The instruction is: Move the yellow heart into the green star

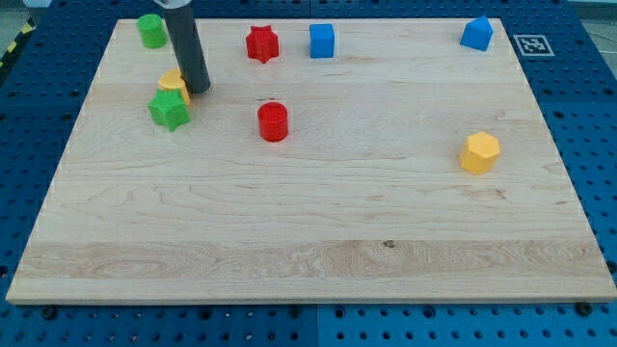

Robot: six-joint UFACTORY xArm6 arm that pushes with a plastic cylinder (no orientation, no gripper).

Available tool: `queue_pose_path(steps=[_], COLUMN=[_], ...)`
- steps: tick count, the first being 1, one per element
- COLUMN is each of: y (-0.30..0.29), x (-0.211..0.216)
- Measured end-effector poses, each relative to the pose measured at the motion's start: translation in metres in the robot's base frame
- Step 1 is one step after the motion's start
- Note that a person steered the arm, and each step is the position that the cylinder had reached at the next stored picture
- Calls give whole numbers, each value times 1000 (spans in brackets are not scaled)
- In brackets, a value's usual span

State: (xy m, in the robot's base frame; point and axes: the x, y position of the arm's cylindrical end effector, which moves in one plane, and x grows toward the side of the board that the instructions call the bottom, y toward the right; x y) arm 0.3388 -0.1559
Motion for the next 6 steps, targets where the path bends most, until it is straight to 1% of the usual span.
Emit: queue_pose_path(steps=[1,3,4,5,6], y=[-14,-17,-18,-31,-37], x=[0,-3,-9,-25,-30])
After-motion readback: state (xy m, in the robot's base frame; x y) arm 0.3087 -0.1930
